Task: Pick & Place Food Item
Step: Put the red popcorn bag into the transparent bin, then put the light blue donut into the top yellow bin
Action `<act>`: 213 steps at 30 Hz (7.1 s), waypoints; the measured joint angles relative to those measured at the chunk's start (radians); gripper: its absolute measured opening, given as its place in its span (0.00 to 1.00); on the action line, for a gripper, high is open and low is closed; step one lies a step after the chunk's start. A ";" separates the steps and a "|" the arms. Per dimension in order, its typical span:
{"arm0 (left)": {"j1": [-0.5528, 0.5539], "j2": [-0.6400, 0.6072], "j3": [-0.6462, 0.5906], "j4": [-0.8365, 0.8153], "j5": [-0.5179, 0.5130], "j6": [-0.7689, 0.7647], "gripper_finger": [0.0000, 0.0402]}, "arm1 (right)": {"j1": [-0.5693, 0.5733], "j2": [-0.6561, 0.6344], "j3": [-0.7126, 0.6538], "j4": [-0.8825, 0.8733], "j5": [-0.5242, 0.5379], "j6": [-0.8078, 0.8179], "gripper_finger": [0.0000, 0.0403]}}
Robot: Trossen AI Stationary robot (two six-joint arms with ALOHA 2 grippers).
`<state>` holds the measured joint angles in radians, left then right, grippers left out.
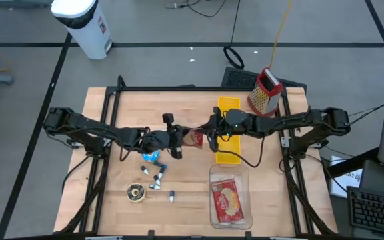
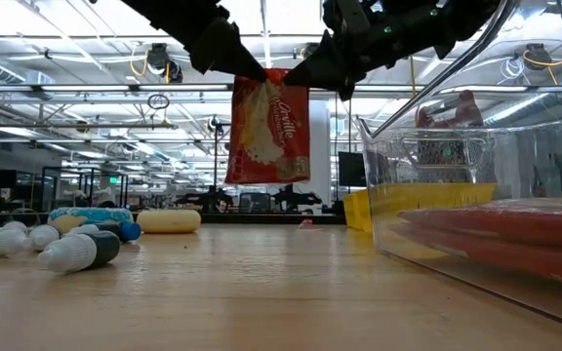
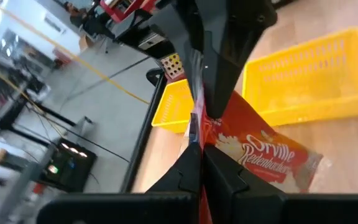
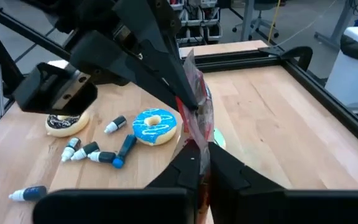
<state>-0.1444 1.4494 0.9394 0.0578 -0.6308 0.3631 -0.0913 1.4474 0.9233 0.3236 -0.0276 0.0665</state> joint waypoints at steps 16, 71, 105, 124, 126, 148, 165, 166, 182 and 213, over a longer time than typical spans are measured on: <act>-0.054 -0.182 0.003 -0.067 -0.007 -0.181 0.47 | 0.064 -0.202 -0.001 -0.126 -0.001 -0.009 0.00; -0.013 -0.438 -0.497 0.410 -0.047 -0.542 0.56 | 1.023 -0.068 -0.203 -0.005 0.713 0.646 0.00; -0.013 -0.437 -0.497 0.401 -0.048 -0.547 0.56 | 1.015 -0.069 -0.203 -0.153 1.028 0.110 0.55; 0.087 -0.366 -0.497 -0.147 0.088 -1.047 0.56 | 0.764 -0.354 -0.239 -0.008 1.149 -0.298 0.51; 0.123 -0.335 -0.497 -0.184 0.114 -1.065 0.56 | 0.707 -0.390 -0.271 -0.007 1.093 -0.292 0.51; 0.384 -0.015 -0.495 -0.014 0.511 -0.934 0.56 | 0.330 -0.510 -0.474 0.070 0.751 -0.193 0.48; 0.364 -0.062 -0.311 0.057 0.447 -0.636 0.03 | 0.288 -0.496 -0.497 0.079 0.652 0.073 0.48; 0.354 -0.061 -0.286 0.090 0.447 -0.576 0.03 | 0.286 -0.491 -0.497 0.083 0.652 0.084 0.48; 0.214 0.114 -0.036 0.292 0.288 -0.027 0.05 | 0.140 -0.201 -0.496 0.536 0.454 0.219 0.57; 0.168 0.230 0.072 0.291 0.256 0.013 0.13 | 0.037 0.012 -0.440 0.755 0.185 0.248 0.16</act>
<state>0.0238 1.6791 1.0119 0.3484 -0.3748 0.3757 -0.0543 1.4593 0.4835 1.0790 0.1574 0.3140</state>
